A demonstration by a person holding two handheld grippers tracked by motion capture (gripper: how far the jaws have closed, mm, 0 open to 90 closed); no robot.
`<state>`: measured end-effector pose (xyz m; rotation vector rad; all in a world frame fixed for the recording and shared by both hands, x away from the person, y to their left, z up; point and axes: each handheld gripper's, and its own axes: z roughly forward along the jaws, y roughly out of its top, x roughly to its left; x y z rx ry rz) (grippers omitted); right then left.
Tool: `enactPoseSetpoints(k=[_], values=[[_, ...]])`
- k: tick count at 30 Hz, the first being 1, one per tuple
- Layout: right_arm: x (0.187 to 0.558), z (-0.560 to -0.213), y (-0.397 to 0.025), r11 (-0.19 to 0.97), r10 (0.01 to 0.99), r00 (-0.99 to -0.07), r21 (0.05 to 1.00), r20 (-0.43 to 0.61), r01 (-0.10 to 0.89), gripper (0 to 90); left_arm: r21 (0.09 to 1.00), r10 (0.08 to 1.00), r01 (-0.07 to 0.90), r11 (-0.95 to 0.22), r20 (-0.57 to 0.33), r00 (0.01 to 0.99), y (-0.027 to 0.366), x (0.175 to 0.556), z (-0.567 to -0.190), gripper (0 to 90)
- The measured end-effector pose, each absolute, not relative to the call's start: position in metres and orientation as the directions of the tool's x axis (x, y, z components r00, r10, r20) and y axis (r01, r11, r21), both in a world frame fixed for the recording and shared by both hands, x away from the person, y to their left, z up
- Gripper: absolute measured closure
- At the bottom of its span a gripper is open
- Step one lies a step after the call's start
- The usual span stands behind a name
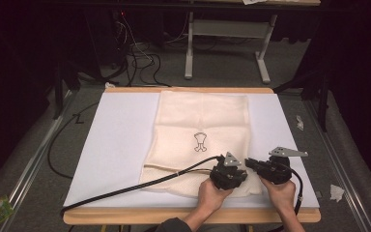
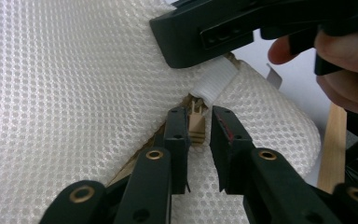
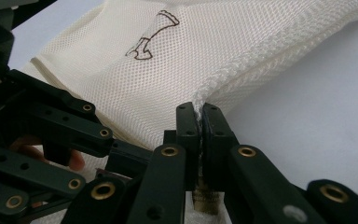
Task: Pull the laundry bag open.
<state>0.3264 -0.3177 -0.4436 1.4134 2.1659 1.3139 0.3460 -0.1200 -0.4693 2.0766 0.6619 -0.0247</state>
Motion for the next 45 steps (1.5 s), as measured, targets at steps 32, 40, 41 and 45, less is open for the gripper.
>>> enactPoseSetpoints(k=[32,40,41,45], values=[[0.327,-0.449,-0.321,0.146,0.813,-0.514,0.757,0.275,0.636,73.7,0.772,0.441,0.447,-0.451,-0.242,0.864,-0.119,0.347,-0.469,82.7],[0.325,-0.456,-0.324,0.148,0.801,-0.518,0.739,0.300,0.657,79.3,0.770,0.443,0.436,-0.466,-0.224,0.868,-0.118,0.348,-0.470,85.5],[0.324,-0.457,-0.323,0.156,0.807,-0.515,0.735,0.291,0.660,81.8,0.768,0.444,0.437,-0.468,-0.223,0.868,-0.118,0.348,-0.470,87.4],[0.323,-0.458,-0.322,0.164,0.808,-0.519,0.740,0.279,0.653,83.8,0.768,0.444,0.433,-0.473,-0.217,0.870,-0.118,0.348,-0.470,87.4]])
